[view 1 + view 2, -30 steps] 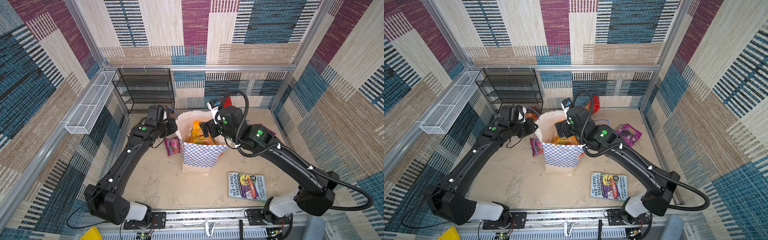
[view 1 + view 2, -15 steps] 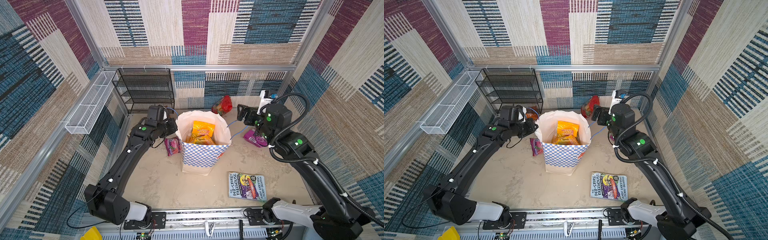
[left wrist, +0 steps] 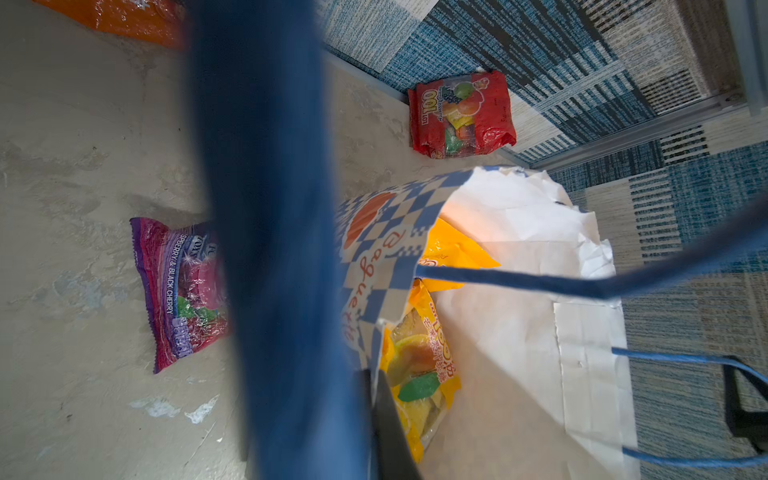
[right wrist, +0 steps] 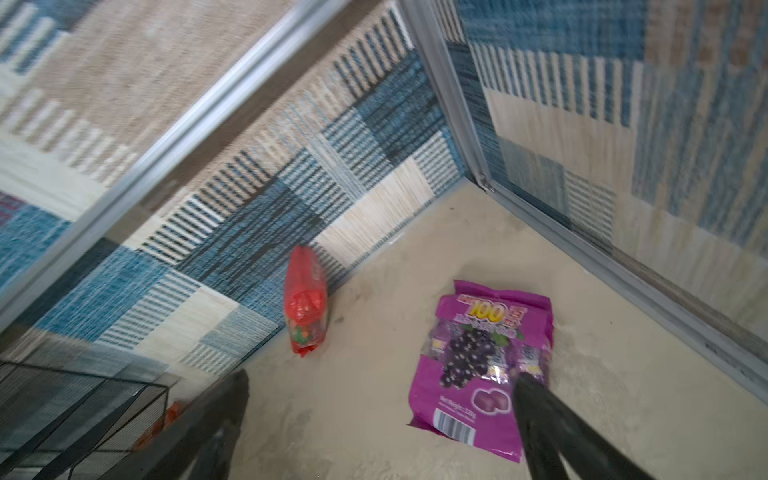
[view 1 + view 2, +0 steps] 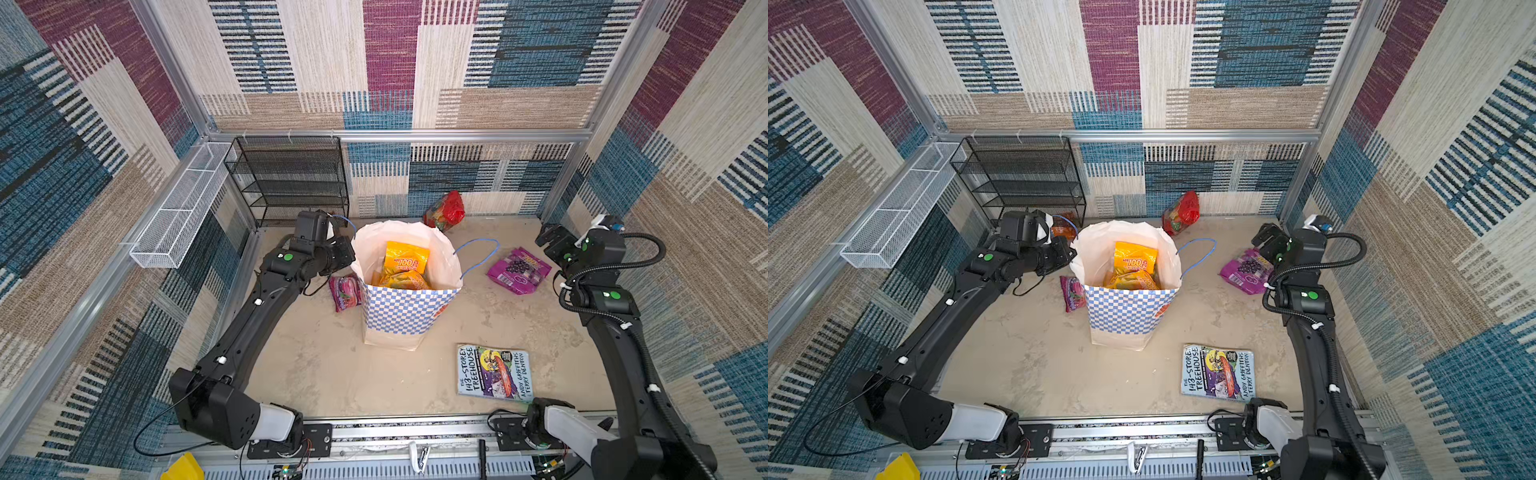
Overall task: Place the snacks into the paper bag
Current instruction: 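Move right gripper away from the bag down onto the purple LOT100 bag, then close right gripper on the purple LOT100 grape bag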
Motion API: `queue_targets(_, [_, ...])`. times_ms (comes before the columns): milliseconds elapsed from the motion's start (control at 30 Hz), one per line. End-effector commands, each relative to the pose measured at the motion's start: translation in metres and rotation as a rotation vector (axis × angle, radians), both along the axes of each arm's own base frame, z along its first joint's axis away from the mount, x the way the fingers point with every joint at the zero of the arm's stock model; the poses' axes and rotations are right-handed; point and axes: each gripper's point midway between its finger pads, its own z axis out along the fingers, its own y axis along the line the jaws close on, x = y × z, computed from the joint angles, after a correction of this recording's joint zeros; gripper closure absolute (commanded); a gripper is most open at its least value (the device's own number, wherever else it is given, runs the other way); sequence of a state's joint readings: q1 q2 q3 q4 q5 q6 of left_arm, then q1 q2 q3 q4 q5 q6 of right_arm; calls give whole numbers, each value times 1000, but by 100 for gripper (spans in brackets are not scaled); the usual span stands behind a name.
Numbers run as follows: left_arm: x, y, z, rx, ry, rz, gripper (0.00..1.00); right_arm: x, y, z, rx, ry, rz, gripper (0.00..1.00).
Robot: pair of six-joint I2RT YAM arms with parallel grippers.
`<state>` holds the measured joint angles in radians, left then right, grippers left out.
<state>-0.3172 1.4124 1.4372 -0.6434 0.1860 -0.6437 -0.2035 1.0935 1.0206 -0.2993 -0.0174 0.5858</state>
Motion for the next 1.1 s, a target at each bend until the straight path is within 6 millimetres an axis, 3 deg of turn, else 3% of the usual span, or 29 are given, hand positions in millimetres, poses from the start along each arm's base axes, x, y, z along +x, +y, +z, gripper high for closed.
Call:
queue_targets(0, [6, -2, 11, -11, -50, -3, 100, 14, -11, -29, 140, -47, 12, 0])
queue_targets(133, [6, -1, 13, -9, -55, -1, 100, 19, -35, -90, 209, 16, -55, 0])
queue_targets(267, [6, 0, 13, -8, -56, 0, 100, 24, -49, -126, 222, 87, -107, 0])
queue_targets(433, [5, -1, 14, -14, -53, -5, 100, 34, -61, -146, 204, 122, -123, 0])
queue_targets(733, [5, -1, 14, -17, -54, -2, 100, 49, -81, -185, 212, 194, -171, 8])
queue_targets(800, [5, 0, 14, -15, -56, -2, 100, 56, -79, -192, 235, 210, -142, 11])
queue_targets(900, [5, -1, 14, -16, -54, -3, 100, 64, -79, -202, 249, 238, -123, 24])
queue_targets(1067, [6, 0, 14, -16, -54, -2, 100, 73, -86, -210, 243, 262, -127, 35])
